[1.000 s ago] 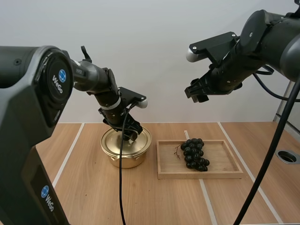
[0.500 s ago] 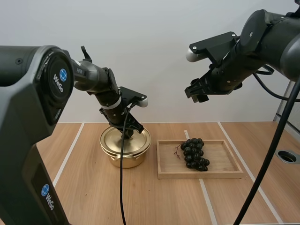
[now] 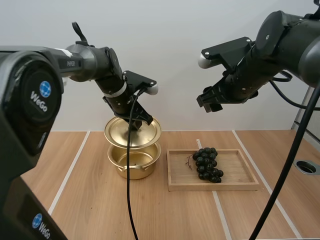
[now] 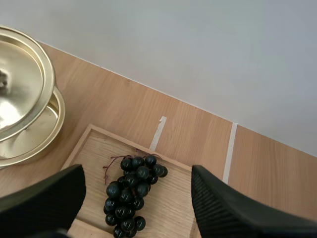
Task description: Open the pot, put the grape inside, and close it
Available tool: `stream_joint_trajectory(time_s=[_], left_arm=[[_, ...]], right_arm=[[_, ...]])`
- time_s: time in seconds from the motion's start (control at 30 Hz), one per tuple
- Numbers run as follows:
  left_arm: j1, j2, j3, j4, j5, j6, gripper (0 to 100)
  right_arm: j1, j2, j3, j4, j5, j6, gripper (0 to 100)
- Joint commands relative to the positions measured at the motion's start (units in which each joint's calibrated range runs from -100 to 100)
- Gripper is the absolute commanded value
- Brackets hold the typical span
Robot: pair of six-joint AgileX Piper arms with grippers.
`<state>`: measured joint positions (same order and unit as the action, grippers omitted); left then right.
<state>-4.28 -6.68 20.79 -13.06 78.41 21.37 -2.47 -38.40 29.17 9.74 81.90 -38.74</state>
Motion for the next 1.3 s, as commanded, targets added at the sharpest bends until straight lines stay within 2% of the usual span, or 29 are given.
stream_joint_trajectory(time_s=[0.0, 0.3, 0.63, 1.07, 1.27], left_arm=[[-0.21, -4.3, -1.6, 0.1, 1.2, -0.7, 0], [-0.21, -15.3, -1.9, 0.1, 0.5, -0.7, 0], [-0.21, -23.2, -1.9, 0.4, -4.8, -0.5, 0], [-0.21, -30.7, -1.9, 0.4, -5.2, -0.5, 0], [-0.21, -31.5, -1.9, 0.4, -5.2, -0.5, 0]], right_arm=[[0.0, -0.2, 2.3, -0.4, 0.3, 0.5, 100], [0.0, -0.2, 12.7, -0.5, -9.7, 0.5, 100], [0.0, 1.2, 17.2, -0.5, -12.8, 1.1, 100], [0.0, 20.4, 17.2, 0.4, -17.5, 4.5, 100], [0.0, 26.0, 17.2, 0.6, -18.5, 4.5, 100]])
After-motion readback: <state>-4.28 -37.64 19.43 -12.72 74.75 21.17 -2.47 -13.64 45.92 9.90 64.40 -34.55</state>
